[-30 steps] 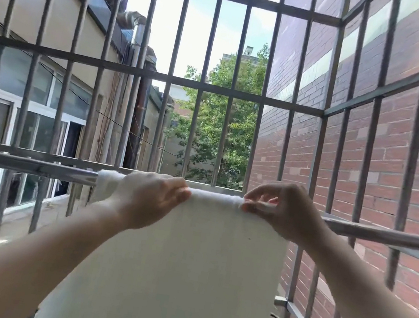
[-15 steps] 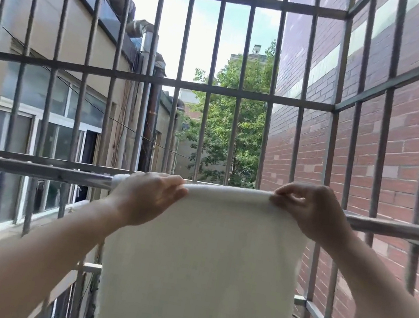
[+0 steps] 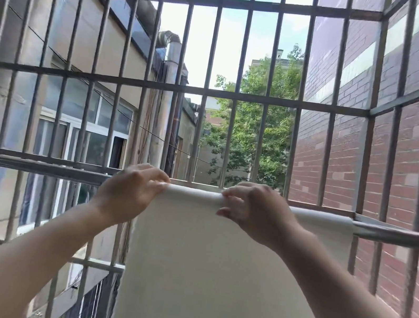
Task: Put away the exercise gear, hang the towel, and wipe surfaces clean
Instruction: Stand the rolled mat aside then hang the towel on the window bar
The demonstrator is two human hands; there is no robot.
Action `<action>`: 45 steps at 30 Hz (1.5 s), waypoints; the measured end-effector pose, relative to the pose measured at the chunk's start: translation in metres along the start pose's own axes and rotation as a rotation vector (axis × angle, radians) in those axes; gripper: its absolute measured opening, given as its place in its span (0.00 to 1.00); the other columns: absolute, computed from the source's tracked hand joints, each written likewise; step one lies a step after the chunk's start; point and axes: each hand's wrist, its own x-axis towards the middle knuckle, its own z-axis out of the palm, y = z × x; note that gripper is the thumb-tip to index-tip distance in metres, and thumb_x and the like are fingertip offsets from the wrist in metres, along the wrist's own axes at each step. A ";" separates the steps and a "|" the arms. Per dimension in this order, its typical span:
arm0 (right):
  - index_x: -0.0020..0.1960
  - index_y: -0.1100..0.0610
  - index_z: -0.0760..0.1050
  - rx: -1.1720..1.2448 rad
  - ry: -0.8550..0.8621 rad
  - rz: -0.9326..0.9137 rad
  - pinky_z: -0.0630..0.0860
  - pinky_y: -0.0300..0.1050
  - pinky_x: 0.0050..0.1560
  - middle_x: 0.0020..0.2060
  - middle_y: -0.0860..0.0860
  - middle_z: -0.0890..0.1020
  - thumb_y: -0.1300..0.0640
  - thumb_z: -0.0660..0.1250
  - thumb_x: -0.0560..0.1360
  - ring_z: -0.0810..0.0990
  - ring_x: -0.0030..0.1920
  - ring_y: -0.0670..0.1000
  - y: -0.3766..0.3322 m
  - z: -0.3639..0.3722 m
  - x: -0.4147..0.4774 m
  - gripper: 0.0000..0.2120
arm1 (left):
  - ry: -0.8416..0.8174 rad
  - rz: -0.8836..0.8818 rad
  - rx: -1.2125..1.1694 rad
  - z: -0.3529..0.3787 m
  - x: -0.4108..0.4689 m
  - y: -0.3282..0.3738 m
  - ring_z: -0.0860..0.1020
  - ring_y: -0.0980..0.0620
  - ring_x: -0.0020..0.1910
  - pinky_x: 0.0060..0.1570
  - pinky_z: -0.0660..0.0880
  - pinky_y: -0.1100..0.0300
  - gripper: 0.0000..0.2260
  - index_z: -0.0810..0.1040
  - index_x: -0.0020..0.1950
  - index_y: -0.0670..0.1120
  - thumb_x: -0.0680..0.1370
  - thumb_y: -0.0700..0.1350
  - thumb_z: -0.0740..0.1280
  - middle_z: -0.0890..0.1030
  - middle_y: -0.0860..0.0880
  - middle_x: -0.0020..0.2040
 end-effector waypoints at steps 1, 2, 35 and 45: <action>0.54 0.52 0.80 0.015 -0.008 -0.004 0.76 0.47 0.49 0.51 0.50 0.82 0.43 0.68 0.72 0.80 0.51 0.52 -0.006 0.003 0.006 0.16 | 0.016 -0.028 0.010 -0.004 -0.002 -0.003 0.79 0.53 0.45 0.47 0.77 0.53 0.05 0.81 0.49 0.51 0.77 0.49 0.66 0.80 0.53 0.47; 0.55 0.51 0.79 0.033 -0.011 -0.004 0.76 0.46 0.48 0.52 0.49 0.82 0.43 0.68 0.72 0.80 0.51 0.52 -0.012 0.006 0.012 0.16 | 0.031 -0.056 0.013 -0.008 -0.004 -0.005 0.79 0.54 0.43 0.45 0.77 0.54 0.04 0.81 0.48 0.51 0.76 0.49 0.67 0.80 0.53 0.45; 0.48 0.50 0.77 -0.244 0.072 0.130 0.73 0.46 0.40 0.38 0.48 0.81 0.31 0.48 0.72 0.81 0.40 0.54 0.035 -0.003 -0.033 0.28 | -0.193 0.156 0.259 0.036 0.025 0.030 0.75 0.50 0.39 0.38 0.63 0.56 0.23 0.71 0.43 0.52 0.78 0.63 0.42 0.75 0.54 0.36; 0.62 0.54 0.75 -0.145 0.038 0.116 0.73 0.47 0.53 0.56 0.51 0.80 0.43 0.65 0.74 0.78 0.55 0.54 0.017 -0.018 -0.048 0.22 | -0.199 0.084 0.295 0.034 0.010 0.035 0.75 0.50 0.57 0.59 0.65 0.46 0.27 0.71 0.59 0.58 0.74 0.67 0.39 0.76 0.53 0.56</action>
